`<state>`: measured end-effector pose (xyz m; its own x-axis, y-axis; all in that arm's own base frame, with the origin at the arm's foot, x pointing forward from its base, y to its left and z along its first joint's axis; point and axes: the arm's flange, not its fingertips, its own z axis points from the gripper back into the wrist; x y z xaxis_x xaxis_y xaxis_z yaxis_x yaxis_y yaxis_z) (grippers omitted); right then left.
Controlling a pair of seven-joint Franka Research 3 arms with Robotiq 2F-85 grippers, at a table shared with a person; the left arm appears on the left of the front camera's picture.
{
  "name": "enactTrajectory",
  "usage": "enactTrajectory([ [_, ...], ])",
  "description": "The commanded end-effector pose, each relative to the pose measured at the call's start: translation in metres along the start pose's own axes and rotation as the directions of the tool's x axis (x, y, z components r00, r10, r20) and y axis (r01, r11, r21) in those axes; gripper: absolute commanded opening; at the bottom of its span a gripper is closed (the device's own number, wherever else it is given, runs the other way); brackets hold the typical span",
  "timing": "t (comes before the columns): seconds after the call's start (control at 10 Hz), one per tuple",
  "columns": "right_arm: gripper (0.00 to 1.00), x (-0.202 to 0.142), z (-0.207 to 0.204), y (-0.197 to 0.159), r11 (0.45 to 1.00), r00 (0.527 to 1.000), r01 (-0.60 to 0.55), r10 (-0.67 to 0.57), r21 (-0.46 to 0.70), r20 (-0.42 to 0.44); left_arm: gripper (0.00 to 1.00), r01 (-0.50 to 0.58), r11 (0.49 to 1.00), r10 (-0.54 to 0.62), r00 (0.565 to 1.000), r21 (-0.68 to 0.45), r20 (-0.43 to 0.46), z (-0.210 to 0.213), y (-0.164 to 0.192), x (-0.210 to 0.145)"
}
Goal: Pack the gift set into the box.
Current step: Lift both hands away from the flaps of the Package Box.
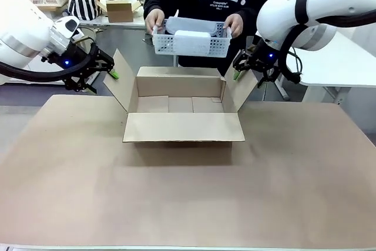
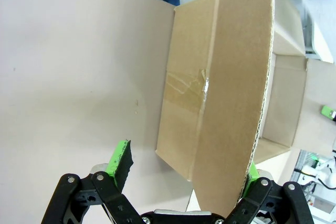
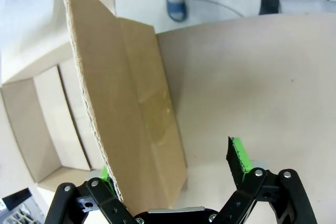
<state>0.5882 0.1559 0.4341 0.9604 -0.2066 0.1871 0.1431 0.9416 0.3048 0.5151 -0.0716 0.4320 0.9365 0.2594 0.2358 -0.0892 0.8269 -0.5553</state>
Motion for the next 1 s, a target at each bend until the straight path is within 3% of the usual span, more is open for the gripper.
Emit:
enactTrajectory([
  [0.0,1.00,-0.0001,0.0007,0.0041,1.000,1.000,0.013,-0.013,-0.024,-0.002,1.00,-0.007,1.000,0.007,1.000,0.011,0.002,0.0029,-0.0011,-0.0008],
  [0.9,1.00,-0.0001,0.0007,0.0041,1.000,1.000,0.013,-0.013,-0.024,-0.002,1.00,-0.007,1.000,0.007,1.000,0.011,0.002,0.0029,-0.0011,-0.0008],
])
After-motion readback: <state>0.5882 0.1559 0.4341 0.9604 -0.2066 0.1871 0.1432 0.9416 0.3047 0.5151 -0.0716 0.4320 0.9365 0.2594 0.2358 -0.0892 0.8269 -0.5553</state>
